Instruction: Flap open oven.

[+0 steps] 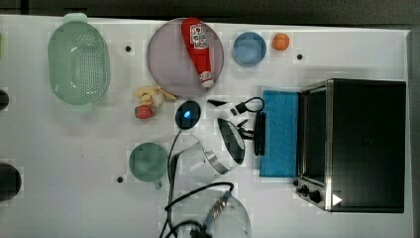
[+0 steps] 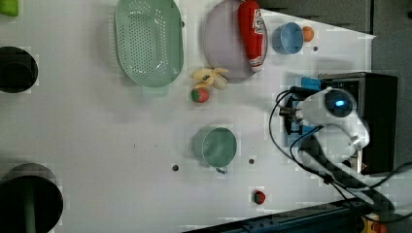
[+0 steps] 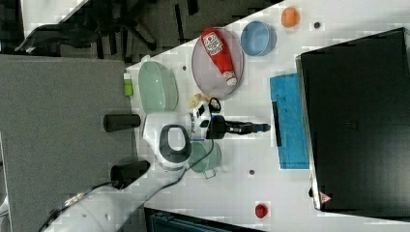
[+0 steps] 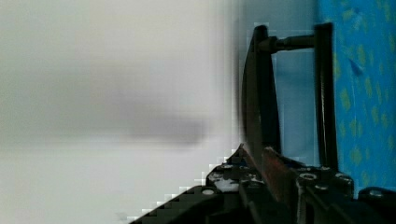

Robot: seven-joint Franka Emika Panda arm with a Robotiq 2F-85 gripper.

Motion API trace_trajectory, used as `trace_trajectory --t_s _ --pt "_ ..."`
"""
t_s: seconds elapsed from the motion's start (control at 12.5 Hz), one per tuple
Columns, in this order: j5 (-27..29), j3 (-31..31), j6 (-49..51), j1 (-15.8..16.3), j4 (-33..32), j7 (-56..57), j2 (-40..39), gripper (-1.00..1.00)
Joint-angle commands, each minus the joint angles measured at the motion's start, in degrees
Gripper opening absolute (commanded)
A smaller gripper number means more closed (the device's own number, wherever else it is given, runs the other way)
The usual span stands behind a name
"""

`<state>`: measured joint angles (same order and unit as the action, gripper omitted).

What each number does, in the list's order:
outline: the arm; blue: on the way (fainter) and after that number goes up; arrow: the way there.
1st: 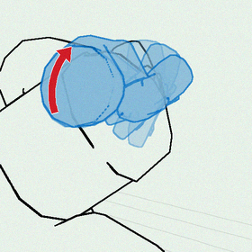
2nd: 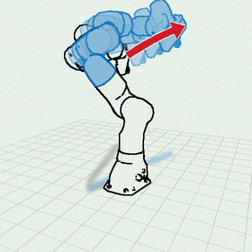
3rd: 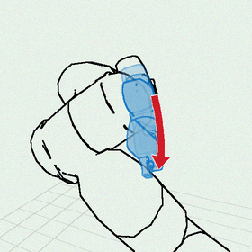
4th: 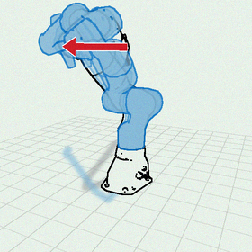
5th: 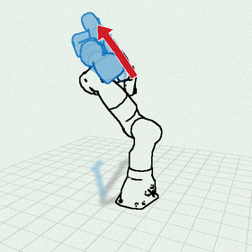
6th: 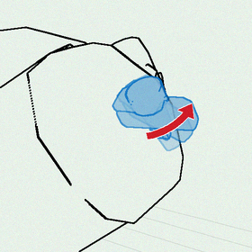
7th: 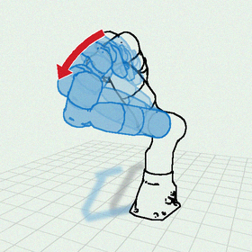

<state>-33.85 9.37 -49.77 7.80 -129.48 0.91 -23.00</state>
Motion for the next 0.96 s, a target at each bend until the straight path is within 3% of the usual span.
trace_trajectory --t_s 0.08,0.24,0.4,0.64,0.96 --pt "12.3 0.82 1.11 -0.35 3.71 -5.37 11.84 -0.65" --pt "23.24 1.28 5.51 -0.47 5.83 -5.37 18.11 -0.65" --pt "30.37 1.52 14.69 -0.48 8.87 -5.39 23.83 -0.65" --pt "31.44 1.56 33.78 -0.46 17.49 -5.66 29.82 -0.65" --pt "31.46 1.66 47.44 -0.46 26.11 -7.82 31.75 -0.65"
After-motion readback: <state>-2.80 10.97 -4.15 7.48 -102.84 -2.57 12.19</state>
